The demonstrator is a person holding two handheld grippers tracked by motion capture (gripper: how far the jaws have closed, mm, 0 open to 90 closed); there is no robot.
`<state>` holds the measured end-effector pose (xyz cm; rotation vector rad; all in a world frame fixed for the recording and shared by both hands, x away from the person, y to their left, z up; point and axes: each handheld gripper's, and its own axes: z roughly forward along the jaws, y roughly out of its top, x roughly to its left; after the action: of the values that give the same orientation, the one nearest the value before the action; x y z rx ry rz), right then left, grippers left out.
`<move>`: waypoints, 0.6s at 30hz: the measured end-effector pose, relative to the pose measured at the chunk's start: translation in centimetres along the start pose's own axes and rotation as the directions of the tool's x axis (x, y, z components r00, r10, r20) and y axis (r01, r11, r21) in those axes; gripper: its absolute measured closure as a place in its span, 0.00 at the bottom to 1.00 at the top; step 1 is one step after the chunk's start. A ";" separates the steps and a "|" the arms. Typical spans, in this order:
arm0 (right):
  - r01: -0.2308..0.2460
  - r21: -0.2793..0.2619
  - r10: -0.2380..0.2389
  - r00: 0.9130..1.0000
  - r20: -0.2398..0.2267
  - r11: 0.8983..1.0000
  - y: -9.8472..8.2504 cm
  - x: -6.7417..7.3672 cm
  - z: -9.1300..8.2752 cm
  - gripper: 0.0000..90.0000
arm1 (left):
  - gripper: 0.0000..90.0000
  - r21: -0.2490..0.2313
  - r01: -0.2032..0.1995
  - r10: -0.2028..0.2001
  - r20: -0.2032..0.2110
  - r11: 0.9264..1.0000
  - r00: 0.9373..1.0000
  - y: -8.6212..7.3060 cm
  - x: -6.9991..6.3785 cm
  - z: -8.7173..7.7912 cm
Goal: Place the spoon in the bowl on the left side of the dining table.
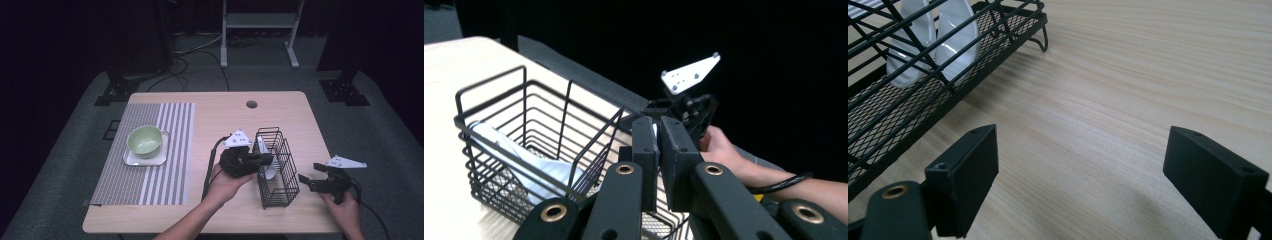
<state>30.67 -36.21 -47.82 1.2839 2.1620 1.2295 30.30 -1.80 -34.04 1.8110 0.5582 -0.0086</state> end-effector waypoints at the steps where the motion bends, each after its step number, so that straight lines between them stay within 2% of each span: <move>1: 0.000 0.000 0.000 1.000 0.000 1.000 0.0 0.0 0.0 0.15 | 0.95 -0.004 -0.003 0.003 0.002 1.000 1.000 0.2 -0.2 -0.2; 11: 0.000 0.003 0.000 1.000 0.005 1.000 0.0 0.0 0.1 0.15 | 0.95 -0.056 -0.011 0.012 0.027 0.998 1.000 1.9 -1.2 -2.0; 18: -0.002 0.009 0.002 1.000 0.010 1.000 0.0 0.0 0.1 0.15 | 0.95 -0.096 0.023 -0.018 0.054 0.995 0.998 2.6 -1.3 -3.5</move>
<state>30.74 -36.14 -47.89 1.2936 2.1628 1.2130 29.19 0.39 -30.16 1.7063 0.5307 -0.0425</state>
